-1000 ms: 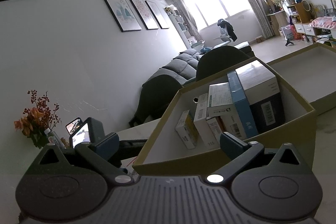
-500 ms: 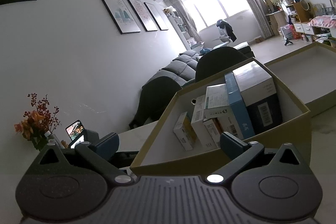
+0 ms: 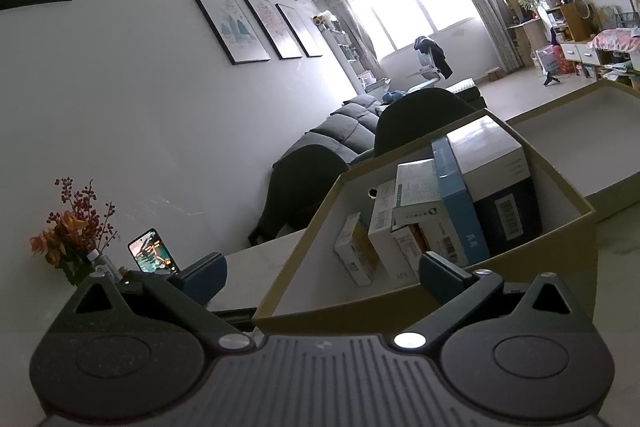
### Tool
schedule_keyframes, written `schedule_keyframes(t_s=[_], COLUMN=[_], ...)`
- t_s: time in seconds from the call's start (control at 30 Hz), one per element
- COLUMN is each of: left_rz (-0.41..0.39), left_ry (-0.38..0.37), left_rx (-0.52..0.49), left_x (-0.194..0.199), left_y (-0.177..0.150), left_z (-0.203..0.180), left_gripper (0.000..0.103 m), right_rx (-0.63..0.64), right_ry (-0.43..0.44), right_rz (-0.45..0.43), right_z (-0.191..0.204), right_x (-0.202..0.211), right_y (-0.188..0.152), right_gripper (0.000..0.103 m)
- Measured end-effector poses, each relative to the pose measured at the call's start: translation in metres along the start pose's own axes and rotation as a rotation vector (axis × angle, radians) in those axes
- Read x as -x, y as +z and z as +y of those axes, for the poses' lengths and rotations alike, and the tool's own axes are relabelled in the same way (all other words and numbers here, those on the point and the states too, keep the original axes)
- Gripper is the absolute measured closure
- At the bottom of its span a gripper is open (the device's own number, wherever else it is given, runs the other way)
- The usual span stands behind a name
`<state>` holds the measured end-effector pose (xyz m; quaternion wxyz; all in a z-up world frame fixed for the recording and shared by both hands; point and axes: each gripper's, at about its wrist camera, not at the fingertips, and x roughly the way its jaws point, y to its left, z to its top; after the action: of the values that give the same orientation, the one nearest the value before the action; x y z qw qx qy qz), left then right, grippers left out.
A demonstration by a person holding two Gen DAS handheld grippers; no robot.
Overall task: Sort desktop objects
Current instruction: 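Lift the strawberry-print box with the left gripper toward the right gripper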
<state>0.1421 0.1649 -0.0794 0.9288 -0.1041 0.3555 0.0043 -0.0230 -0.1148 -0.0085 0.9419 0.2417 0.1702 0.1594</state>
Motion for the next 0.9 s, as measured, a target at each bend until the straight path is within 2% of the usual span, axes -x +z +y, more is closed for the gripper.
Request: schedule_keyframes(t_s=[0.63, 0.77, 0.9], left_rz=[-0.19, -0.216, -0.232], left_ry=[-0.154, -0.178, -0.208], left_rx=[0.031, 0.031, 0.042], left_x=[0.089, 0.102, 0.111], left_y=[-0.019, -0.023, -0.026], left_z=[0.004, 0.003, 0.002], left_gripper=[0.04, 0.04, 0.04], right_rx=[-0.022, -0.05, -0.081], right_ry=[0.179, 0.242, 0.32], right_rz=[0.057, 0.074, 0.135], right_z=[0.029, 0.033, 0.037], right_x=[-0.008, -0.009, -0.018], right_y=[0.011, 0.02, 0.023], right_gripper=[0.001, 0.001, 0.001])
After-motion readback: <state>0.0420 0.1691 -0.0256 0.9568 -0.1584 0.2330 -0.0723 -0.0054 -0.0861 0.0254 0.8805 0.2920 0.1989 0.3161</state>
